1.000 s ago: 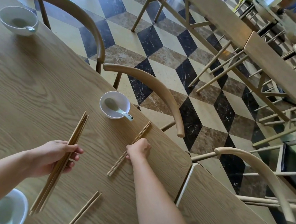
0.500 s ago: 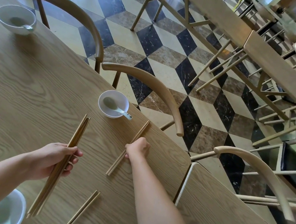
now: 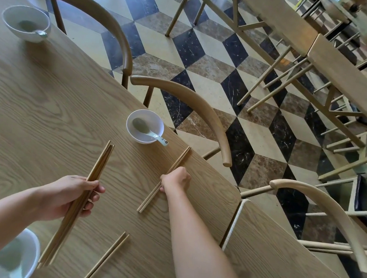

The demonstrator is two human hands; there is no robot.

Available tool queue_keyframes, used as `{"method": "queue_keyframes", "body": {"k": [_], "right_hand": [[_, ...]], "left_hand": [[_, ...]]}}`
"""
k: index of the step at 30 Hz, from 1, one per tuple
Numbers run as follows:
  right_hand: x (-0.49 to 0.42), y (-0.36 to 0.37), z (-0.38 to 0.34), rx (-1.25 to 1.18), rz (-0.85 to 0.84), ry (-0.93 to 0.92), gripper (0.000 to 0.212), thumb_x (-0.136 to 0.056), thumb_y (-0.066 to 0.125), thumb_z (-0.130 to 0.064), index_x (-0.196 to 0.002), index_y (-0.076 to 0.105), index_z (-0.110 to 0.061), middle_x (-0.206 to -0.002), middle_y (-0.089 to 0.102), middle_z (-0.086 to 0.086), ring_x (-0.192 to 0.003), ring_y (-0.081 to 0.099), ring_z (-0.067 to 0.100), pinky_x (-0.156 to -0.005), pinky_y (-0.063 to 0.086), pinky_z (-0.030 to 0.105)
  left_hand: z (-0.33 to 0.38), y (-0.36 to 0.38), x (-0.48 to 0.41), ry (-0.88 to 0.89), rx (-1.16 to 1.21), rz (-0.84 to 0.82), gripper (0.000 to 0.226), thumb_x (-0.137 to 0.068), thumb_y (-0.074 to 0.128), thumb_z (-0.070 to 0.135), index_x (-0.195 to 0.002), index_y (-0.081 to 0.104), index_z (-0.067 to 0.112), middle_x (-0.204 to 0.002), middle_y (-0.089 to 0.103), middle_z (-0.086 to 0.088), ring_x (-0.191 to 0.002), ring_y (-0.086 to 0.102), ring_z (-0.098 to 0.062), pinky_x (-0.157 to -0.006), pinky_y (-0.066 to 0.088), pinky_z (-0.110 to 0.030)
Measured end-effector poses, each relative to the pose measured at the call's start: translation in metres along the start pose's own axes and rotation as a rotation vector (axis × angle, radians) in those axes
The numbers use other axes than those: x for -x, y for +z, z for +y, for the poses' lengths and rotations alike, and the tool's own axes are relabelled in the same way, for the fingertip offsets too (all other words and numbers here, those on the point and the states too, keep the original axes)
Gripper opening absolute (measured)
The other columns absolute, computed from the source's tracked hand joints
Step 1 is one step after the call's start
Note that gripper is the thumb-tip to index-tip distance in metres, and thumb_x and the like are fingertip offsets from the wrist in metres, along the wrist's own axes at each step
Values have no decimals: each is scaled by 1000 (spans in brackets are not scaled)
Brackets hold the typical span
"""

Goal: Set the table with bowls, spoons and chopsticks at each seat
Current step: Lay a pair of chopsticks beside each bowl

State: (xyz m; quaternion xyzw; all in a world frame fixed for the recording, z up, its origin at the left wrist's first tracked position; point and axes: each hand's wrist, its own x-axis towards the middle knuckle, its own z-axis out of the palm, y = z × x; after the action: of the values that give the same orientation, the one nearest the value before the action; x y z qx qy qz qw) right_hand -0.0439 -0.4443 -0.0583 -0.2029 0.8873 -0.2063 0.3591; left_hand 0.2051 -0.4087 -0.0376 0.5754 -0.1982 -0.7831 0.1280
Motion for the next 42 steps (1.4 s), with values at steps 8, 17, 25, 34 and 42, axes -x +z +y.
{"method": "queue_keyframes", "body": {"k": [8, 17, 25, 34, 42], "right_hand": [[-1, 0, 2, 66, 1, -36, 23, -79, 65, -1, -102, 67, 1, -104, 71, 18, -87, 72, 34, -76, 62, 42], [13, -7, 10, 162, -37, -68, 29, -78, 73, -17, -101, 70, 2, -103, 71, 19, -88, 73, 32, -75, 62, 41], [52, 1, 32, 131, 21, -50, 31, -80, 74, -27, -96, 68, 0, -104, 68, 18, -89, 71, 33, -77, 60, 41], [104, 29, 54, 122, 190, 51, 27, -82, 75, -30, -93, 60, -10, -96, 59, 7, -99, 60, 28, -71, 40, 27], [117, 45, 62, 192, 274, -12, 18, -84, 67, -17, -95, 65, -4, -105, 67, 13, -99, 65, 30, -82, 56, 36]], "left_hand": [[-4, 1, 0, 2, -27, 15, 27, -104, 48, 21, -97, 66, 3, -62, 56, -9, -48, 50, -21, -49, 48, -31], [-9, 10, 16, 5, -45, -28, 28, -104, 49, 21, -93, 68, 4, -64, 57, -9, -49, 51, -20, -50, 49, -32], [-7, 18, 52, 44, -105, -87, 26, -105, 46, 18, -93, 64, 3, -60, 55, -8, -47, 48, -20, -48, 47, -29], [2, -6, 72, 67, -164, -147, 25, -105, 43, 16, -93, 61, 3, -58, 50, -7, -43, 44, -18, -45, 44, -27], [23, -23, 70, 101, -272, -128, 26, -105, 43, 16, -96, 62, 1, -57, 51, -6, -44, 45, -19, -45, 45, -28]]}}
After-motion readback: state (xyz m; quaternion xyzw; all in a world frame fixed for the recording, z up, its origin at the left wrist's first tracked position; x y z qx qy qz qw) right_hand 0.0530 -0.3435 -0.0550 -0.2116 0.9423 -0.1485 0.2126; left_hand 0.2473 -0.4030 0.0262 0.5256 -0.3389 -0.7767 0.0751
